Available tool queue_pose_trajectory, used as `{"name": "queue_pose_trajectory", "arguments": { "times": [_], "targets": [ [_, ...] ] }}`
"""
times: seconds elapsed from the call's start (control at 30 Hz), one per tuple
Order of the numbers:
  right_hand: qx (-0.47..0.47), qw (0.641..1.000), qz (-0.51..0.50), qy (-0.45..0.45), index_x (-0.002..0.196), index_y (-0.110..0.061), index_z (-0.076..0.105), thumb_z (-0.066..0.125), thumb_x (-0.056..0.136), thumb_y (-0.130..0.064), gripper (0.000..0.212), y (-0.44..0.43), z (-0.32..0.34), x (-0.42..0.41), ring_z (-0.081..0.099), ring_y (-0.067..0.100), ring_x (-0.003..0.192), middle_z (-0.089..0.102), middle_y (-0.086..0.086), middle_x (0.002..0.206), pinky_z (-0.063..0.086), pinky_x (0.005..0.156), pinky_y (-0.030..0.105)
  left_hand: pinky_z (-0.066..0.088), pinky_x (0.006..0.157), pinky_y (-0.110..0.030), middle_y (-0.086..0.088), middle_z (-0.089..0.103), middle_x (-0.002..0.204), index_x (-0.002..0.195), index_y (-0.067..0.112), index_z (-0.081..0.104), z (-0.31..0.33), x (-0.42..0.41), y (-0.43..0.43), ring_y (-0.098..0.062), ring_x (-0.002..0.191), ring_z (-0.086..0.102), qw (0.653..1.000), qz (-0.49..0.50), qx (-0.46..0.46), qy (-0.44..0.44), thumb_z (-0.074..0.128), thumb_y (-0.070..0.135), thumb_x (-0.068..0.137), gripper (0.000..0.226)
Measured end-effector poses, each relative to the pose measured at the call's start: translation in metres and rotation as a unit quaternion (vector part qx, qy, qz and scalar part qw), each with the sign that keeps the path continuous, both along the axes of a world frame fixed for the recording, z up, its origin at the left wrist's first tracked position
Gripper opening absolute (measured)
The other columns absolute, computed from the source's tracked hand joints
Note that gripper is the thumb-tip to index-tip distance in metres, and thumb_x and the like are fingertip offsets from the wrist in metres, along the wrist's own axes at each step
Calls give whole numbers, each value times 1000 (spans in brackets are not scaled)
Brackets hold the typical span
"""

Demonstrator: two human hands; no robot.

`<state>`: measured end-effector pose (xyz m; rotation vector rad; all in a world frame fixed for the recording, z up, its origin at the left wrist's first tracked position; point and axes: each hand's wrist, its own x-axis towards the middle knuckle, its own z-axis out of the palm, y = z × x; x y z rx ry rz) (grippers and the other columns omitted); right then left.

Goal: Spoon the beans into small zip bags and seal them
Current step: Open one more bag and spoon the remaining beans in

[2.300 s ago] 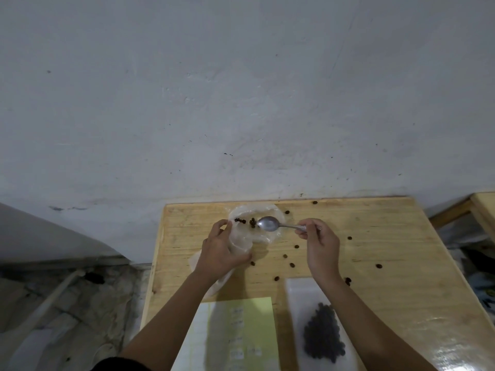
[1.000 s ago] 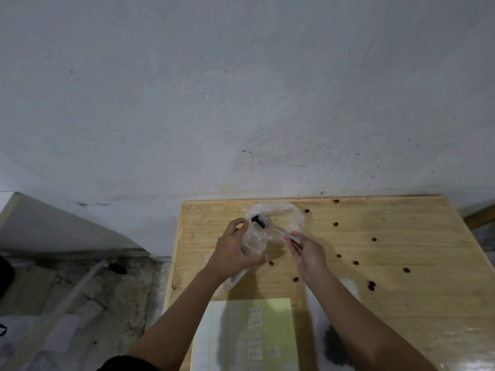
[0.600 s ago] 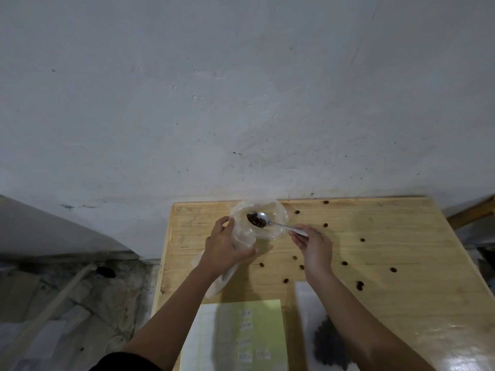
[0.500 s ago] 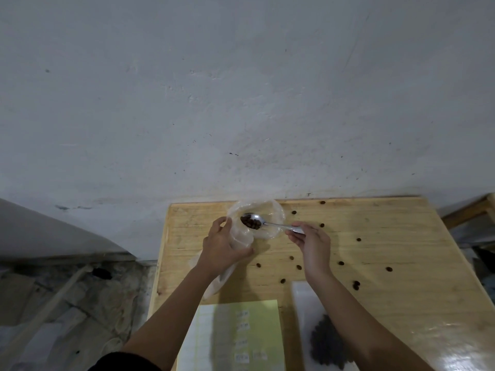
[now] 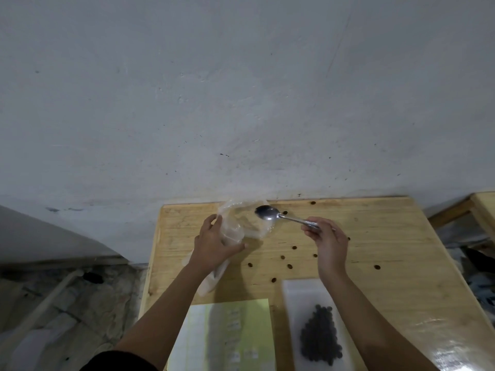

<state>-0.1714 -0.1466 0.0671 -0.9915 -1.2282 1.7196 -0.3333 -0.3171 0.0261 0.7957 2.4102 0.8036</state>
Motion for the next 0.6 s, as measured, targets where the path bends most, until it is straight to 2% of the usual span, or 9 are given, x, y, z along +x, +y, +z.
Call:
{"name": "queue_pose_trajectory", "arguments": {
  "times": [0.13, 0.2, 0.27, 0.33, 0.4, 0.5, 0.6],
  "targets": [
    [-15, 996, -76, 48, 76, -5, 67, 49, 91, 1, 25, 20, -6, 21, 67, 12, 62, 70, -1, 64, 54, 61, 17, 28, 109, -48, 0, 15, 153, 145, 14, 27, 8, 4, -1, -24, 136, 28, 1000, 25, 6, -10, 54, 81, 49, 120],
    [-22, 992, -112, 49, 75, -9, 69, 52, 91, -1, 25, 29, -12, 30, 67, 10, 65, 70, -3, 65, 55, 65, 17, 27, 109, -48, 0, 16, 153, 145, 14, 27, 9, 7, -1, -24, 136, 28, 999, 33, 13, -2, 61, 76, 55, 115],
    [-17, 990, -132, 35, 82, -5, 67, 54, 91, -3, 16, 37, -21, 37, 67, 9, 69, 71, -5, 67, 56, 72, 18, 28, 109, -47, 0, 18, 151, 145, 12, 27, 9, 10, -2, -24, 135, 30, 999, 42, 25, 6, 69, 67, 62, 108],
    [-3, 990, -140, 6, 94, -2, 65, 58, 90, -7, 10, 44, -31, 43, 67, 7, 73, 72, -7, 69, 55, 79, 20, 32, 108, -48, 0, 22, 149, 144, 13, 29, 11, 12, -4, -24, 132, 33, 998, 56, 36, 10, 66, 71, 59, 110],
    [15, 989, -139, -41, 103, 3, 64, 61, 87, -10, 21, 51, -40, 47, 67, 10, 82, 72, -4, 77, 53, 85, 25, 36, 104, -51, 0, 26, 145, 143, 16, 31, 13, 15, -6, -23, 129, 37, 996, 74, 48, 15, 59, 77, 53, 112],
    [54, 979, -120, -154, 105, 3, 66, 59, 88, -3, 20, 61, -50, 50, 63, 20, 96, 68, 12, 100, 49, 93, 31, 36, 104, -51, -1, 28, 144, 142, 16, 30, 12, 21, -6, -23, 129, 37, 992, 98, 69, 36, 60, 75, 54, 110],
    [109, 965, -79, -227, 103, 1, 69, 57, 89, -1, 18, 67, -60, 50, 61, 21, 101, 67, 13, 108, 47, 93, 29, 33, 105, -49, -3, 29, 144, 144, 16, 27, 10, 27, -5, -23, 131, 34, 989, 116, 74, 56, 55, 78, 54, 113]
  ]
}}
